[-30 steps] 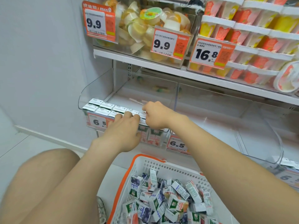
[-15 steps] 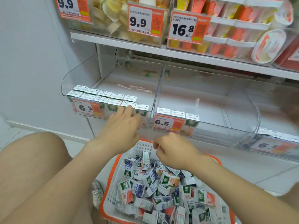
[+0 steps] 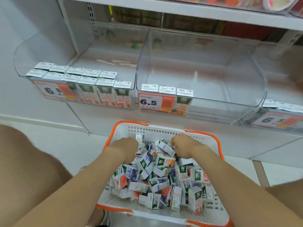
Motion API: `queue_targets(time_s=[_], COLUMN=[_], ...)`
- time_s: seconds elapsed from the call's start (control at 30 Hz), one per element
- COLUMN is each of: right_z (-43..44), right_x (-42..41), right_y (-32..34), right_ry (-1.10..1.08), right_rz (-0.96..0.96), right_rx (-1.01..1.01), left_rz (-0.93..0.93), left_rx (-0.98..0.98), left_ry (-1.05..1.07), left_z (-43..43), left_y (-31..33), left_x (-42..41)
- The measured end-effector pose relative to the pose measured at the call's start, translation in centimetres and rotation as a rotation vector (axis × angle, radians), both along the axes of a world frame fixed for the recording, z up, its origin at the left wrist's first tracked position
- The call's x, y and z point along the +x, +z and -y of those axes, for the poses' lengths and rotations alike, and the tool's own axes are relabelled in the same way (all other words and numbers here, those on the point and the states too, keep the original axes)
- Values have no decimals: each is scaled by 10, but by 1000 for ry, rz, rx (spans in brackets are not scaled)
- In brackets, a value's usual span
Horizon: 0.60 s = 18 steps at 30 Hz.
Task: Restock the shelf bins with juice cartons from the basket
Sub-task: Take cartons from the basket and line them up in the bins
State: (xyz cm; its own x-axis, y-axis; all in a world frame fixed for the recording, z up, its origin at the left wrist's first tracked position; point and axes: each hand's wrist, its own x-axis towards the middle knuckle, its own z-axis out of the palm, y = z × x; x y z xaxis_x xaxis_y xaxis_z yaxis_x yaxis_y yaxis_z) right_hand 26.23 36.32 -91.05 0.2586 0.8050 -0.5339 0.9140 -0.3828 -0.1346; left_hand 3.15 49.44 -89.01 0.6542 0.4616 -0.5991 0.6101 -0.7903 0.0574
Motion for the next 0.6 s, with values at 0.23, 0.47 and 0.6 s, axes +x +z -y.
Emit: queue_targets(time_s=[0.23, 0.47, 0.6], right_z=[8, -1, -12], right_x=[-4, -28, -28], right_y=[-41, -58, -61], right_ry=[87, 297, 367], right_rz=[165, 191, 226], right_rx=[117, 78, 38], left_rz=[-28, -57, -30], left_rx=[162, 274, 233], left_ry=[82, -27, -17], left_z=[-10, -12, -15], left_y=[-49, -55, -57], left_x=[-7, -1, -6])
